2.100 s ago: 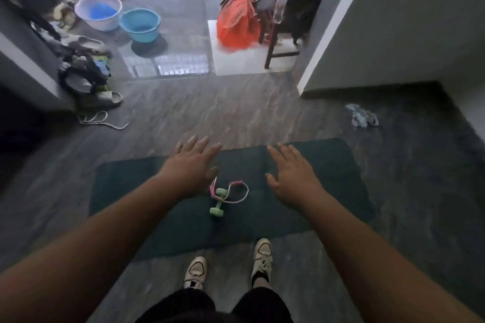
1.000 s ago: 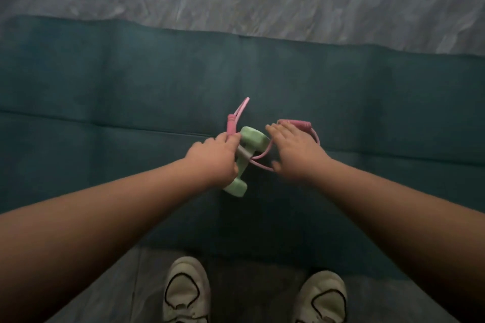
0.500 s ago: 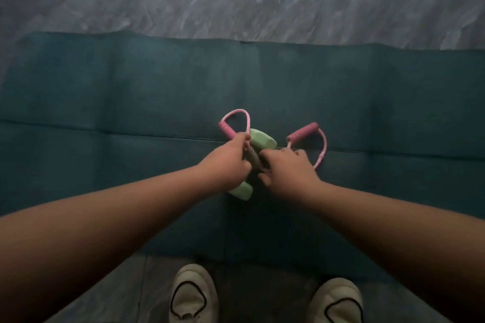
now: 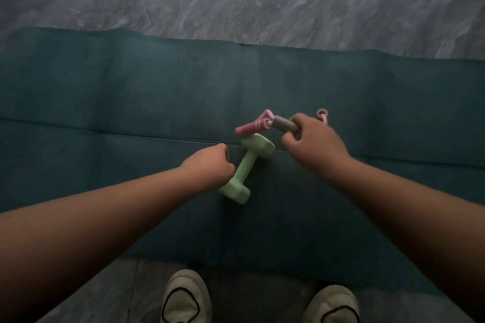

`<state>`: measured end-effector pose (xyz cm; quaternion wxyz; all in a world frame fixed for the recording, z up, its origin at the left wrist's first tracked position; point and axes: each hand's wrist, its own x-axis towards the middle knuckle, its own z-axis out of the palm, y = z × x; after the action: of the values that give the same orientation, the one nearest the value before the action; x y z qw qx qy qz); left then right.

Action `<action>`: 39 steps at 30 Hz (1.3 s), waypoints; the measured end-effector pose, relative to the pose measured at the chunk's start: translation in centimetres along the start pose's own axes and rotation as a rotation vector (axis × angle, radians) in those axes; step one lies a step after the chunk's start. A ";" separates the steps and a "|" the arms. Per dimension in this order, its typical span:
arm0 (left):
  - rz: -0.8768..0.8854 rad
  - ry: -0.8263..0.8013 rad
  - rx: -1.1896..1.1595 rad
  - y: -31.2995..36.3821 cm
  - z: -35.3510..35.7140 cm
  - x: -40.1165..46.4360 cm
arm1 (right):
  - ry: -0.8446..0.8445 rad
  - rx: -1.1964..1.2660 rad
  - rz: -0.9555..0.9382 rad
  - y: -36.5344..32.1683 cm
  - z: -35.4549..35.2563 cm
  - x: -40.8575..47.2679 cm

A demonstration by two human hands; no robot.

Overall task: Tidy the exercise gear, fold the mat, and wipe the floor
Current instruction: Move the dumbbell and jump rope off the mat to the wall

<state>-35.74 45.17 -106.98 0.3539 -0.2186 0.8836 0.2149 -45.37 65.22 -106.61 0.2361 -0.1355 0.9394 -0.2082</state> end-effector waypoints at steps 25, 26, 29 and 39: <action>-0.076 -0.064 -0.168 5.2 0.8 1.1 | -0.004 -0.168 -0.017 3.4 -3.6 -5.3; -0.071 -0.048 -0.189 5.7 -0.8 -0.5 | -0.003 -0.142 -0.002 2.5 -4.7 -6.4; -0.036 -0.018 -0.202 7.5 -6.3 -6.5 | -0.009 -0.082 0.038 -0.4 -9.7 -10.4; 0.070 0.125 -0.286 17.9 -29.7 -34.7 | 0.162 0.100 0.049 -14.6 -38.7 -27.8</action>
<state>-38.52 51.94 -58.48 0.2556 -0.2486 0.8715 0.3366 -38.77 74.90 -58.19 0.1707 -0.0833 0.9468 -0.2596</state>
